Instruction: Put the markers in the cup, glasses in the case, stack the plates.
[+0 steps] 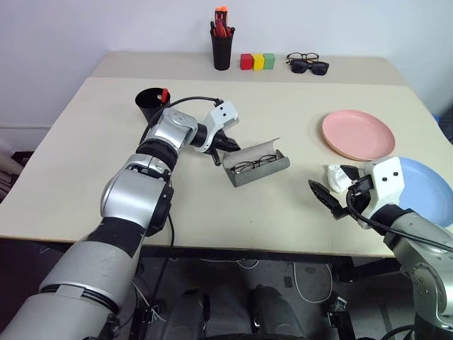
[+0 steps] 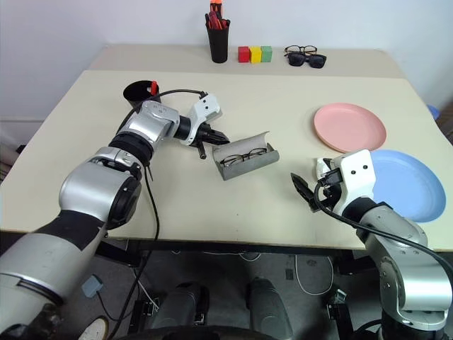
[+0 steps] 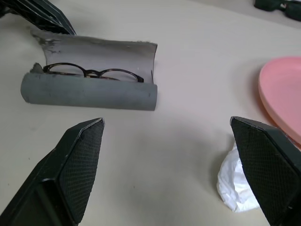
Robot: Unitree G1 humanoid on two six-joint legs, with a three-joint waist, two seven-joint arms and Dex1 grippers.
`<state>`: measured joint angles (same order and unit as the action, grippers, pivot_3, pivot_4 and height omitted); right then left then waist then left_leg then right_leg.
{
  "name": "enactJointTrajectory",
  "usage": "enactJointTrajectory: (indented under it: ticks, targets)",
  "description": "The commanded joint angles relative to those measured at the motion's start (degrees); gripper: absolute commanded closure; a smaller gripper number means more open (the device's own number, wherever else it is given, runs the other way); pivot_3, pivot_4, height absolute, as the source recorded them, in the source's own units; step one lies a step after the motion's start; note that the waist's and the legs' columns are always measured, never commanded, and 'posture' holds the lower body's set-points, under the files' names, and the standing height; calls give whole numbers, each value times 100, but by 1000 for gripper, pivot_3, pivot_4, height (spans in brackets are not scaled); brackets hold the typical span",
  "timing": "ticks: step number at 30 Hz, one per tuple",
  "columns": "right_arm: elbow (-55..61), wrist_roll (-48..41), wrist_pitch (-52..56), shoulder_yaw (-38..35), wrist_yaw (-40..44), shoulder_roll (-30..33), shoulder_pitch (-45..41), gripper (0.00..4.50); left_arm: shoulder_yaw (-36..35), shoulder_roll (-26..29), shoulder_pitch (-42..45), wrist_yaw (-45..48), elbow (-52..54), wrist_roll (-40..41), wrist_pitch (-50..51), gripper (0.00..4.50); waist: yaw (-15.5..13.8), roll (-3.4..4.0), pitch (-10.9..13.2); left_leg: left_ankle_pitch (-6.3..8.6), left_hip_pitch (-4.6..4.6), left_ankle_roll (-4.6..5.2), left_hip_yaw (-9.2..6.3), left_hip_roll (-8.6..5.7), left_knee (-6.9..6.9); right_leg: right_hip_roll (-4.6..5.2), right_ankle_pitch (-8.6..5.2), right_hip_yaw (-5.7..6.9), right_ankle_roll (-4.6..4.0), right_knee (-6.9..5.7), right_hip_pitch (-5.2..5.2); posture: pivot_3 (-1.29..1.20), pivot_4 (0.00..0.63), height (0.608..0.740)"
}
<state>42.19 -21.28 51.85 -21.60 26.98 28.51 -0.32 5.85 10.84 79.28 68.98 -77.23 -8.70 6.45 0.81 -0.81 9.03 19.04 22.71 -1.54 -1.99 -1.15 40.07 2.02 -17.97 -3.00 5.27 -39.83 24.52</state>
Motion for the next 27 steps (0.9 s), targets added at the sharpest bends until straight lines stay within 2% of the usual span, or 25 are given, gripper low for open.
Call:
enactJointTrajectory:
  ticks: [1, 11, 14, 22, 27]
  targets:
    - [46, -80, -160, -43, -50, 106, -53, 114, -135, -72, 242, 474, 327, 256, 239, 4408, 3, 0, 0, 0, 0, 1, 0, 0, 0, 0, 0, 0, 0, -1, 0, 0, 150, 740]
    - [57, -150, -124, -118, -149, 158, 118, 114, 626, -463, -554, 1135, 952, -67, 411, 4408, 23, 2, -1, 8, -11, 14, 3, 2, 1, 0, 0, -6, 0, -10, -2, 0, 150, 740]
    - [126, -200, -97, -163, -210, 161, 180, 114, 150, -454, -452, 964, 1200, 446, 426, 4408, 12, 0, 0, 8, -14, 15, 3, 5, 2, -1, 0, -8, 0, -16, -2, 0, 150, 740]
    - [109, -264, -135, -83, -324, 151, 208, 114, -431, -75, -13, -363, 841, 709, 74, 4408, -1, 1, -1, 10, -17, 19, 4, 4, 2, 0, 0, -10, 0, -17, -3, 0, 150, 740]
    - [-11, -270, -201, 0, -325, 190, 125, 114, -432, -154, 154, -2208, 550, 420, -67, 4408, -13, -1, 1, 10, -16, 19, 3, 3, 4, 3, 0, -10, 0, -17, -3, 0, 150, 740]
